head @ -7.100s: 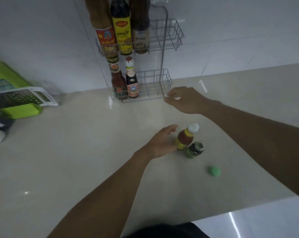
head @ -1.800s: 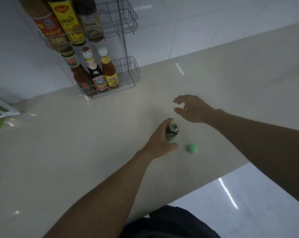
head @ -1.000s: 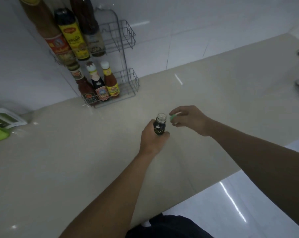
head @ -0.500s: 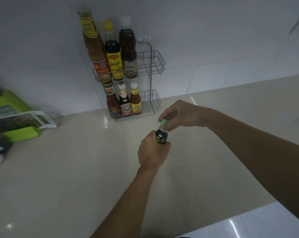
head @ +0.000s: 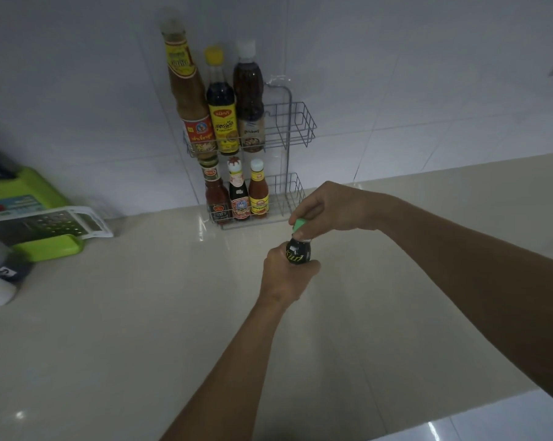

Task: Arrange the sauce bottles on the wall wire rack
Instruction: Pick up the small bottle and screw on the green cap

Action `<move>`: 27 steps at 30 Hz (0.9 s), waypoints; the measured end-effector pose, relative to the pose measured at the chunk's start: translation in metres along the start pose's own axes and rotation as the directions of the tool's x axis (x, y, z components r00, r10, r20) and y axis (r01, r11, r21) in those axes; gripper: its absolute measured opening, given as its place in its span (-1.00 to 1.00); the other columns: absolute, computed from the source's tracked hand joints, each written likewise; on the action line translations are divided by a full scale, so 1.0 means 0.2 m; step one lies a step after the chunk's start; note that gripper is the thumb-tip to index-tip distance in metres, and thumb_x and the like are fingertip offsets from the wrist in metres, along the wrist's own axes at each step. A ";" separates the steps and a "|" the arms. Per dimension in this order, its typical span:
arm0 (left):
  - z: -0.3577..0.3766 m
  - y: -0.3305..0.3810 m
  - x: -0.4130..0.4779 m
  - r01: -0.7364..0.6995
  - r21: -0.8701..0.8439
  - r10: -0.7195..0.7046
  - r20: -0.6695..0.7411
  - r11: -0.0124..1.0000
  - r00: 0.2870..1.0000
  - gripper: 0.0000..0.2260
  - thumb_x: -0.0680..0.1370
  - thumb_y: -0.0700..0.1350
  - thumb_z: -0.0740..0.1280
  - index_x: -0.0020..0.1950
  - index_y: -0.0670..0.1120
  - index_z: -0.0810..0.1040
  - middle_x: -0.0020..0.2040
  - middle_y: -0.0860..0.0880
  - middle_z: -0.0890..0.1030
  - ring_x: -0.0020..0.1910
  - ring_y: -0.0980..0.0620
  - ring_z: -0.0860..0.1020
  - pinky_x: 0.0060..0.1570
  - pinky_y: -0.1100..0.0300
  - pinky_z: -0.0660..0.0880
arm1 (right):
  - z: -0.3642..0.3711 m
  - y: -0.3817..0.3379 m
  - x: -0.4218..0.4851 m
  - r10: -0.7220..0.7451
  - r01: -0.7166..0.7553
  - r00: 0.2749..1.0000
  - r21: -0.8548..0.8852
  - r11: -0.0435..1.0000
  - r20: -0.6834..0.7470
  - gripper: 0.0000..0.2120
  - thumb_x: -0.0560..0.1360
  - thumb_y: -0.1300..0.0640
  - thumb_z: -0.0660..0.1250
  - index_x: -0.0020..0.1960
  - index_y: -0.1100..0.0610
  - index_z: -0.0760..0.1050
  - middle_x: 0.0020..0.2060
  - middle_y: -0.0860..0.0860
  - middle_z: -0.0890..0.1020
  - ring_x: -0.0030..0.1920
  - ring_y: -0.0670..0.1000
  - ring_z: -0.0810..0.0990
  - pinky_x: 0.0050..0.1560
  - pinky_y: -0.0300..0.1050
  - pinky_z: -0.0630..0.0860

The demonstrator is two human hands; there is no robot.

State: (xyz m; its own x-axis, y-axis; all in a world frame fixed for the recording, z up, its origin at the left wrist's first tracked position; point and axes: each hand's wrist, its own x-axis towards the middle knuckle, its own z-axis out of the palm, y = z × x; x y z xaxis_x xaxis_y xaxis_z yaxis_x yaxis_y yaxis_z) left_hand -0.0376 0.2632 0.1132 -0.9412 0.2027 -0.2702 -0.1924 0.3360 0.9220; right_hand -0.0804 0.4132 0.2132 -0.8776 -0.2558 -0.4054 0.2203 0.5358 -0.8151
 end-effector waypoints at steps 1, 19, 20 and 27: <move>0.01 -0.01 0.00 0.012 0.002 -0.012 -0.007 1.000 1.000 -0.86 0.36 -0.20 0.45 -0.24 -0.05 0.51 -0.33 -0.10 0.56 -0.35 -0.07 0.52 -0.35 0.07 0.51 | 0.01 -0.01 0.01 0.016 -0.016 1.000 -0.028 0.999 -0.006 -0.71 0.38 0.24 0.58 0.08 0.22 0.67 -0.10 0.11 0.74 -0.06 0.04 0.74 0.00 -0.13 0.66; -0.01 0.07 0.01 -0.022 0.317 0.073 -0.150 0.948 0.986 -0.87 0.39 -0.09 0.41 -0.22 0.02 0.46 -0.29 0.05 0.56 -0.25 -0.07 0.54 -0.29 0.17 0.36 | 0.14 -0.01 0.07 -0.209 0.003 0.957 -0.710 0.704 -0.203 -0.59 0.63 -0.04 0.10 -0.35 0.10 0.34 -0.38 0.01 0.44 -0.24 0.12 0.48 -0.29 -0.08 0.33; -0.01 0.08 0.00 -0.032 0.366 0.099 -0.165 0.930 0.981 -0.90 0.42 -0.08 0.39 -0.17 0.02 0.47 -0.26 0.04 0.58 -0.22 -0.08 0.56 -0.26 0.16 0.38 | 0.14 -0.03 0.08 -0.194 -0.037 0.957 -0.755 0.655 -0.215 -0.63 0.65 -0.01 0.05 -0.28 0.11 0.36 -0.34 0.01 0.44 -0.20 0.12 0.48 -0.25 -0.08 0.33; -0.06 0.03 0.01 -0.027 0.423 0.084 -0.116 0.906 0.990 -0.88 0.44 -0.10 0.40 -0.06 -0.02 0.52 -0.21 0.03 0.60 -0.21 -0.06 0.57 -0.25 0.14 0.44 | 0.12 0.00 0.11 0.222 -0.232 0.972 -0.350 0.908 -0.070 -0.49 0.63 -0.22 0.06 -0.20 0.18 0.41 -0.43 0.06 0.43 -0.48 0.00 0.33 -0.39 -0.19 0.30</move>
State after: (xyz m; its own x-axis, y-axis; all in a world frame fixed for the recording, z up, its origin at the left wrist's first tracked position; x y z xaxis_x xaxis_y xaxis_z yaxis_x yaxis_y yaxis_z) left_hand -0.0440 0.2556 0.1218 -0.9799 0.1222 -0.1576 -0.0308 0.6881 0.7249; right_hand -0.0893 0.3880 0.1949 -0.8345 -0.0733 -0.5462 0.2552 0.8271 -0.5008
